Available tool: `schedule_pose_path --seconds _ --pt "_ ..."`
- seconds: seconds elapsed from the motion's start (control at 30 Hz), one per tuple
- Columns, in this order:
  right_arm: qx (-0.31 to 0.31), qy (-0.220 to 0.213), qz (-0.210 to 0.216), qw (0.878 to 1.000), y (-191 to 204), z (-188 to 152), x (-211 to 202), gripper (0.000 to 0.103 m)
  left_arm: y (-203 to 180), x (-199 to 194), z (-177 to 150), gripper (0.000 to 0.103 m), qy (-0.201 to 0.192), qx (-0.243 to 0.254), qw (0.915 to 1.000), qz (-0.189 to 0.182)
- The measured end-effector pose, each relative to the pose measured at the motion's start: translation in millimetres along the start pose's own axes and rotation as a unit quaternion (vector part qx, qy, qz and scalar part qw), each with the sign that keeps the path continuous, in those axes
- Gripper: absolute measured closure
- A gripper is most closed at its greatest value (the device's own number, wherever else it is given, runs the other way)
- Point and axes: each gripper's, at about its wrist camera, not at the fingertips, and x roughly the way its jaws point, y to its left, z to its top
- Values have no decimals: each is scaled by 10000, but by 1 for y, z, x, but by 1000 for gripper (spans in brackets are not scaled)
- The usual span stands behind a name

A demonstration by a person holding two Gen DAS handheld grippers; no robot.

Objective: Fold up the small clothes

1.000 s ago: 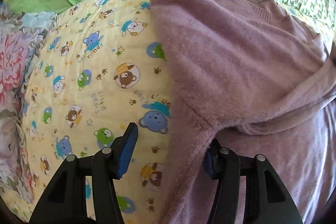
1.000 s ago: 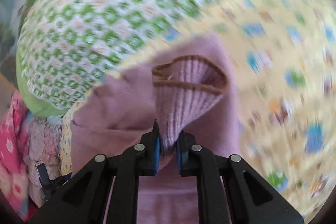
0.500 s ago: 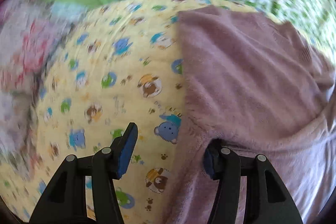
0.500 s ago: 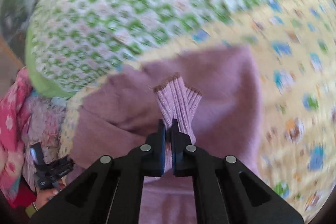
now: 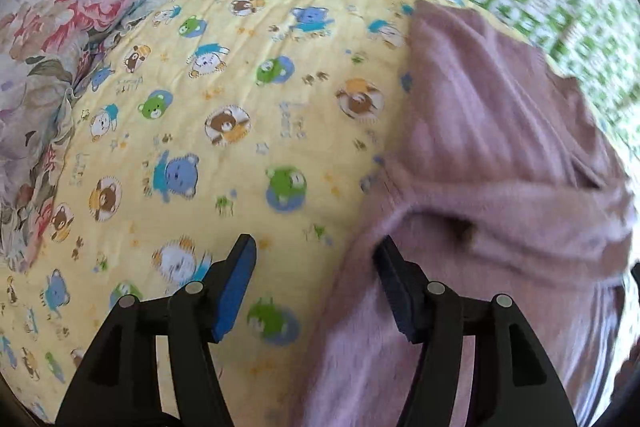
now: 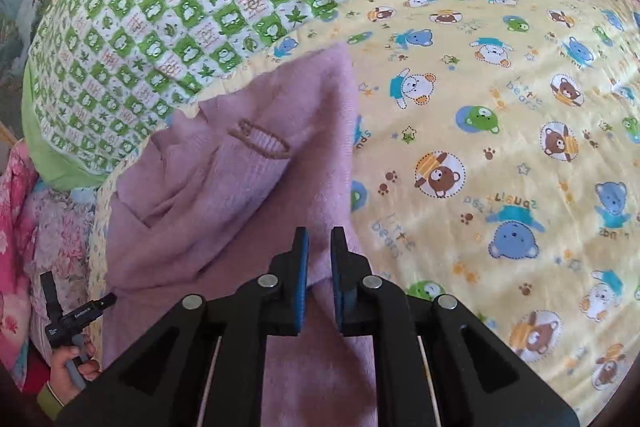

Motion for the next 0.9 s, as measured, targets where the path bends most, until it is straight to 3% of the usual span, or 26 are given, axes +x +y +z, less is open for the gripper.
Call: schedule_pose_path --seconds 0.07,0.13,0.2,0.3,0.37,0.43,0.53,0.63,0.67,0.7,0.77,0.87,0.9 --pt "-185 92 180 9996 11 15 1 87 -4 -15 -2 41 -70 188 9997 -164" --pt "-252 158 363 9989 21 29 6 72 -15 -33 0 40 -182 440 9979 -434" --pt "-301 310 506 9978 36 52 16 32 -29 -37 15 38 -243 716 9951 -641" --pt "-485 556 680 9950 55 77 37 31 -50 -40 37 34 -432 1083 9909 -666" --pt "-669 748 519 9936 64 87 51 31 -59 -30 63 33 -401 1169 9904 -627" --pt "-943 922 297 9908 73 93 67 31 -66 -15 90 31 -269 1114 9915 -616" --pt "-1227 1172 335 9849 83 92 88 31 -75 7 125 29 16 853 9950 -527" --pt "-1607 1370 263 9771 94 83 103 37 -88 29 147 29 172 841 9955 -403" --pt "-1723 1408 287 9745 96 79 105 49 -93 38 152 29 258 929 9946 -378" --pt "-1769 1422 325 9734 97 77 106 67 -97 43 154 29 321 973 9940 -391" --pt "-1794 1416 437 9726 96 75 106 89 -107 59 157 28 520 1114 9917 -382" --pt "-1815 1046 773 9748 98 82 89 92 -116 72 154 32 430 1367 9897 12" --pt "-1738 721 1119 9757 99 90 71 93 -116 73 154 32 397 1352 9900 37"
